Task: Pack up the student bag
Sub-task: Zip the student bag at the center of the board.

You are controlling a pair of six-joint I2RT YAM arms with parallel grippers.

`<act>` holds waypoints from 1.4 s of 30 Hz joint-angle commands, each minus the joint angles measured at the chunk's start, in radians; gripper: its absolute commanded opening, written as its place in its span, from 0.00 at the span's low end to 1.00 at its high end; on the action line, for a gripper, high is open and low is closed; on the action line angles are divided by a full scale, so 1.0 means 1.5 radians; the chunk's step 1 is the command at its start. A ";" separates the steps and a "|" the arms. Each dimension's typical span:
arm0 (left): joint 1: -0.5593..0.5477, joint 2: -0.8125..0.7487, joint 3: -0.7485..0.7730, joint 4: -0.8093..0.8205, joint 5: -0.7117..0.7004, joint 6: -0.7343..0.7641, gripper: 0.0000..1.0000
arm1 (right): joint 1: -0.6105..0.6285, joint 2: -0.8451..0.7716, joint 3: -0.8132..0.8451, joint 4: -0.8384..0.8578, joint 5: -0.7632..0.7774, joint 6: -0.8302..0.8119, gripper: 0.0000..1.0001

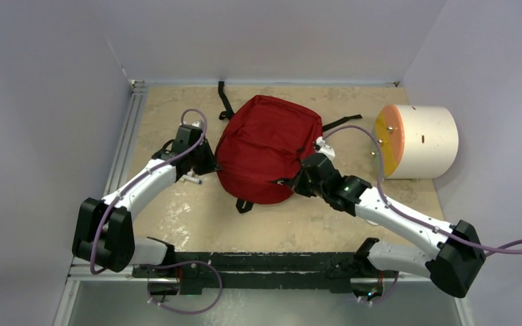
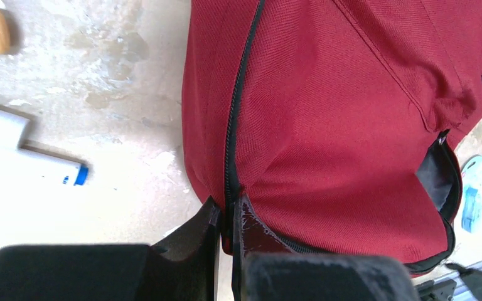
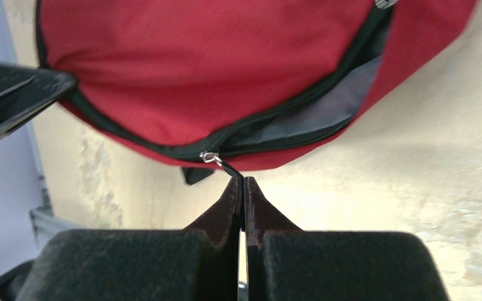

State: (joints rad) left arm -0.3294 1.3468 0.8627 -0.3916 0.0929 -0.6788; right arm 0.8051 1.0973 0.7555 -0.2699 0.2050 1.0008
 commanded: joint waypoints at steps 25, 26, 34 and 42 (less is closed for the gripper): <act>-0.035 -0.137 0.061 -0.074 0.084 -0.090 0.55 | -0.129 0.048 0.014 0.240 -0.259 -0.243 0.00; -0.059 -0.143 0.056 -0.073 0.080 -0.119 0.55 | -0.129 0.056 0.015 0.245 -0.273 -0.244 0.00; -0.190 -0.159 0.011 -0.036 0.020 -0.274 0.61 | -0.129 0.051 0.021 0.223 -0.250 -0.239 0.00; -0.258 -0.118 -0.023 0.011 -0.051 -0.374 0.63 | -0.128 0.008 0.001 0.203 -0.193 -0.199 0.00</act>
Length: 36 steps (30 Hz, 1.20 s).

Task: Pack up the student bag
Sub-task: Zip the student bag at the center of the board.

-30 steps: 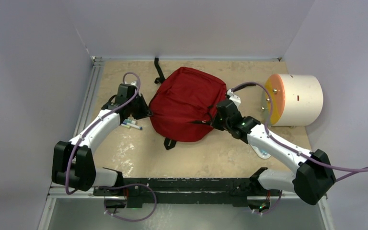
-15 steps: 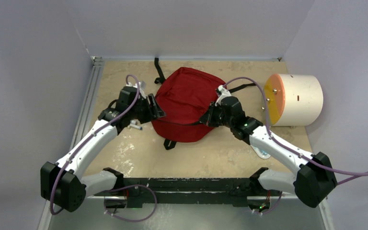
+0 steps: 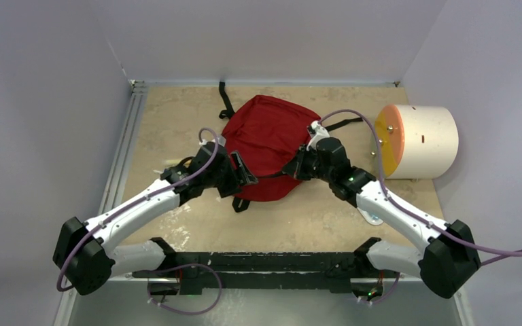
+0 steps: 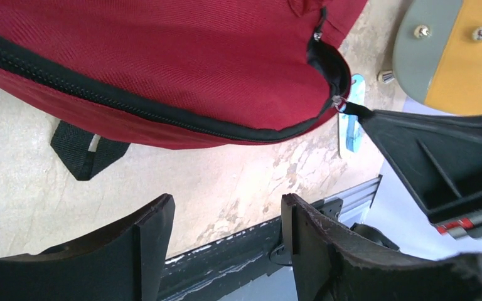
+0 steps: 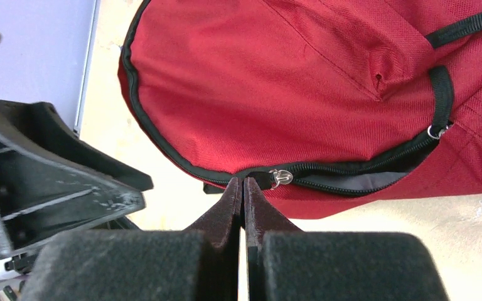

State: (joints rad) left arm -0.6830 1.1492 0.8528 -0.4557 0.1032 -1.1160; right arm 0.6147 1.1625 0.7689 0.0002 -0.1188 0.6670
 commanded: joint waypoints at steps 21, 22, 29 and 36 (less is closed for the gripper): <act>-0.029 0.076 -0.041 0.125 -0.143 -0.155 0.57 | -0.002 -0.050 -0.046 0.029 0.006 0.037 0.00; -0.029 0.080 -0.043 0.129 -0.142 -0.153 0.54 | -0.002 -0.051 -0.046 0.027 0.008 0.037 0.00; -0.029 0.069 -0.055 0.124 -0.159 -0.125 0.22 | -0.002 -0.057 -0.047 0.009 0.046 0.039 0.00; -0.028 0.029 -0.049 0.031 -0.203 -0.093 0.00 | -0.002 -0.039 -0.024 -0.084 0.175 0.083 0.00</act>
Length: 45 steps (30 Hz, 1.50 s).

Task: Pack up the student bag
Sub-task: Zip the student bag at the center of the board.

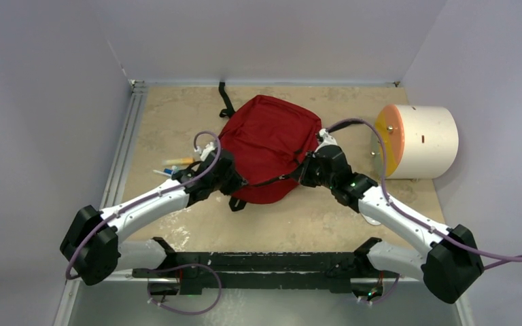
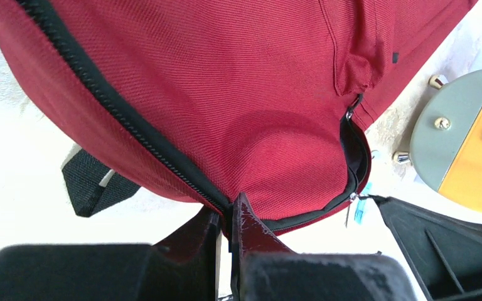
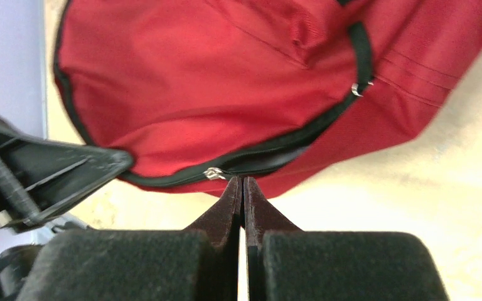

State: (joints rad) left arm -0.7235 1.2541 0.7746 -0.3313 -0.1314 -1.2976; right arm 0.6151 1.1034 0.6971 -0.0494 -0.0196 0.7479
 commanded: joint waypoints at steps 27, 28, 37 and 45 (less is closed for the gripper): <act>0.022 -0.127 -0.021 -0.169 -0.082 0.069 0.00 | -0.066 0.244 0.183 -0.083 0.367 -0.041 0.00; 0.022 -0.126 -0.021 -0.169 -0.081 0.072 0.00 | -0.071 0.247 0.190 -0.083 0.367 -0.046 0.00; 0.022 -0.093 -0.031 -0.099 -0.008 0.169 0.00 | -0.079 0.179 0.185 -0.033 0.267 -0.084 0.00; 0.021 -0.044 -0.039 -0.039 0.071 0.219 0.24 | -0.078 0.052 0.147 -0.041 0.258 -0.074 0.23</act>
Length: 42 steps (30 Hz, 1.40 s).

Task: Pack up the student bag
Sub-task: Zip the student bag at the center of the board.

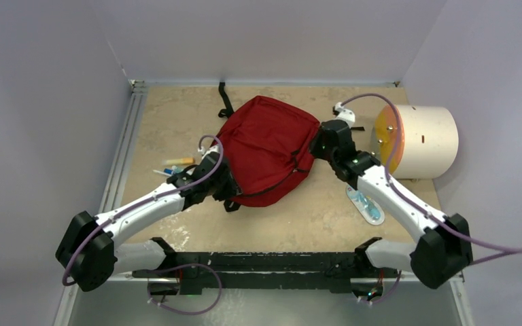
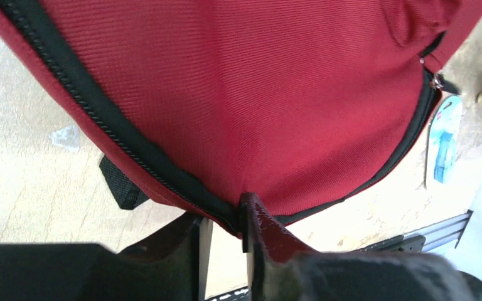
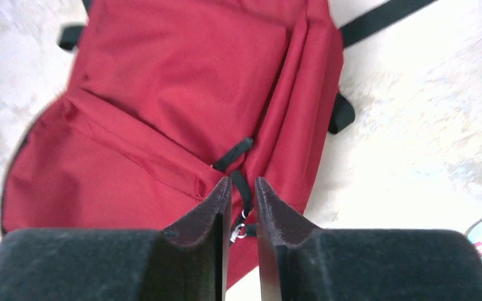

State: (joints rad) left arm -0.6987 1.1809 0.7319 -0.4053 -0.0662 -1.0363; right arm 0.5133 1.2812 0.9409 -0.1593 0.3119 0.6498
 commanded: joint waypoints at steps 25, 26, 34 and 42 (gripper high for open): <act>0.033 0.028 -0.006 -0.045 -0.038 0.087 0.47 | -0.011 -0.104 -0.068 0.073 -0.102 0.059 0.60; 0.033 0.020 0.000 -0.056 -0.045 0.092 0.48 | -0.011 -0.097 -0.063 0.066 -0.100 0.068 0.60; 0.029 -0.010 0.141 -0.154 -0.116 0.204 0.53 | -0.011 -0.050 -0.058 0.048 -0.066 0.132 0.61; -0.005 0.097 0.292 -0.081 -0.091 0.378 0.54 | -0.012 -0.008 -0.062 0.050 -0.048 0.157 0.56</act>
State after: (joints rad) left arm -0.6834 1.2438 1.0737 -0.6098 -0.2325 -0.6559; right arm 0.4973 1.2499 0.8154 -0.0986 0.1940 0.8501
